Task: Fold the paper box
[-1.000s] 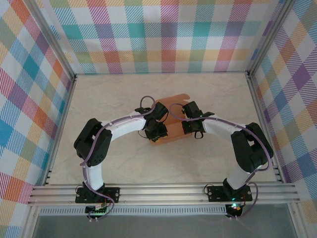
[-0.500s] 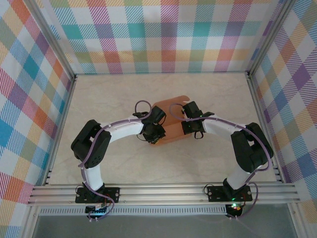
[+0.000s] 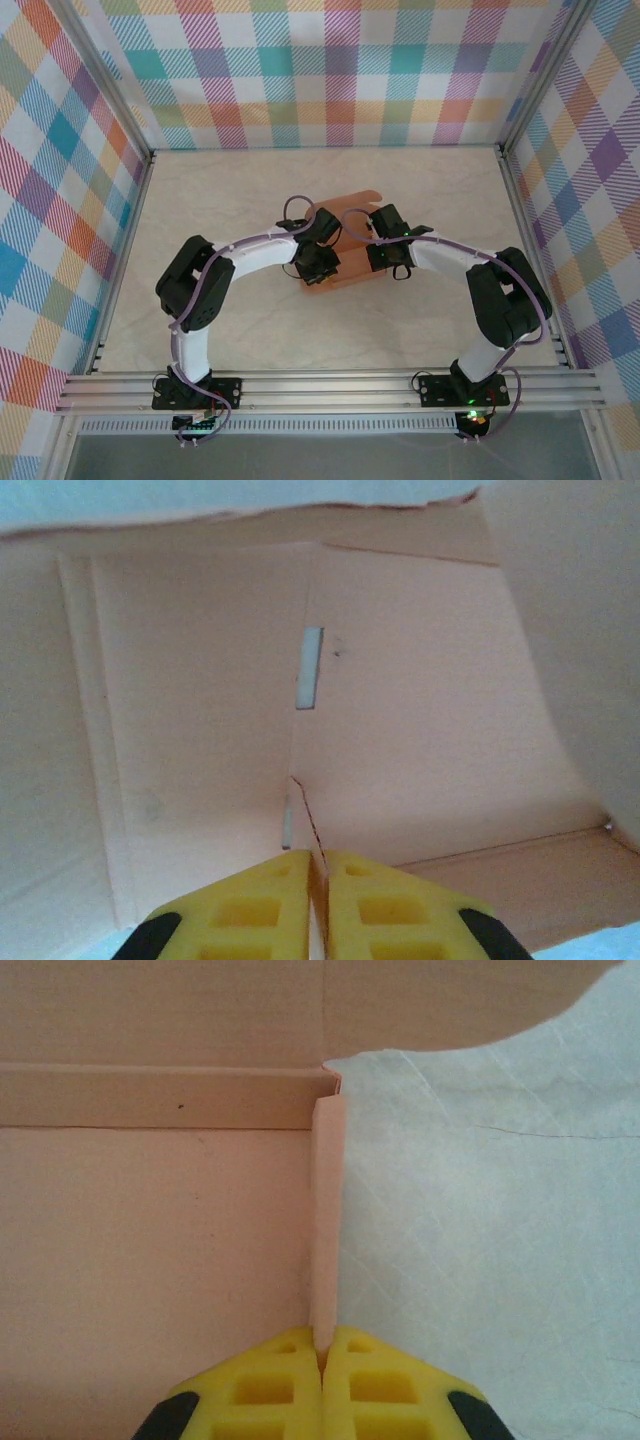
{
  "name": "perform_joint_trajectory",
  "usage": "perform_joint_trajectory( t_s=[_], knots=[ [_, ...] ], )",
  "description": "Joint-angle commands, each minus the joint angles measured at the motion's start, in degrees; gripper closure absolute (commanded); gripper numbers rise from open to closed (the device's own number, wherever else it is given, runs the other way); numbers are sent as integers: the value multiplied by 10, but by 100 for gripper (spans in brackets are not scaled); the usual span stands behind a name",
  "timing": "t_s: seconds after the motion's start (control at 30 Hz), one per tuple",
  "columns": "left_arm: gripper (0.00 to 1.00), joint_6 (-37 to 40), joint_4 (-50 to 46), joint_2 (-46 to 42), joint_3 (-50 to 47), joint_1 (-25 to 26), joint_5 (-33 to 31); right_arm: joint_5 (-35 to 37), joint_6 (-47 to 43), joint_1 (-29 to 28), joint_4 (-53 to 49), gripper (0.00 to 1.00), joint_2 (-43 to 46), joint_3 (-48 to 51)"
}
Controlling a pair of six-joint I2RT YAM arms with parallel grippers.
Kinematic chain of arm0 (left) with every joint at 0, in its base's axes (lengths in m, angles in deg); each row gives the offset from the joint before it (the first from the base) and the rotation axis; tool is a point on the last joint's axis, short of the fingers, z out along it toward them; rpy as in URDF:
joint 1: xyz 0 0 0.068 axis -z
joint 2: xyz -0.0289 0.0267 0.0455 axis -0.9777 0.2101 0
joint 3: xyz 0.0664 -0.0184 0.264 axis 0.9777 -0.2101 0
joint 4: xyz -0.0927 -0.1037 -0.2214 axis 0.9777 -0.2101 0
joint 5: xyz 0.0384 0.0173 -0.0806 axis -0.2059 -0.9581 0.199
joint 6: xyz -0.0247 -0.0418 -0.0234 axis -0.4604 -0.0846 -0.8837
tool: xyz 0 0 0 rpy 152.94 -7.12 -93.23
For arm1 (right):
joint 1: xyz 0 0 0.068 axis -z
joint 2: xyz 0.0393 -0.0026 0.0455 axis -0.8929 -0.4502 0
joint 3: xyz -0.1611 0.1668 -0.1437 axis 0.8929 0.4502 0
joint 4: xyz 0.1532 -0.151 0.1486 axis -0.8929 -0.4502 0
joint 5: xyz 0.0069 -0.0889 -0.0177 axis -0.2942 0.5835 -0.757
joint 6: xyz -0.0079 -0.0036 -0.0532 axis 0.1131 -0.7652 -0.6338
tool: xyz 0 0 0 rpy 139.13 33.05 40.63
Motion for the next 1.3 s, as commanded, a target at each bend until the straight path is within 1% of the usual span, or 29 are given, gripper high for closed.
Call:
perform_joint_trajectory(
  t_s=[0.0,0.13,0.17,0.23,0.3,0.4,0.6,0.67,0.73,0.9,1.27],
  knots=[
    [91,67,-23,18,22,3,28,-32,-17,-3,-6,100,3,-13],
    [92,108,-37,31,46,7,46,-44,-20,-3,-10,100,-4,-17],
    [94,115,-36,33,50,7,53,-47,-20,-3,-11,100,-6,-18],
    [95,117,-35,38,55,8,63,-53,-20,-3,-11,100,-8,-18],
    [92,99,-31,38,54,8,58,-57,-18,-4,-10,100,-9,-19],
    [88,45,14,27,29,8,57,-69,-10,-4,-4,100,-10,-19],
    [88,-91,129,-3,-31,8,49,-81,-2,-5,1,100,-8,-16],
    [88,-116,149,-6,-36,8,51,-85,0,-7,3,100,-8,-13],
    [88,-126,181,-2,-29,8,64,-86,0,-8,3,100,-7,-11],
    [82,-128,184,4,-24,11,74,-82,-1,-7,4,100,-5,-7],
    [80,-137,208,2,-34,11,113,-78,-1,-7,6,100,-10,-11]
  ],
)
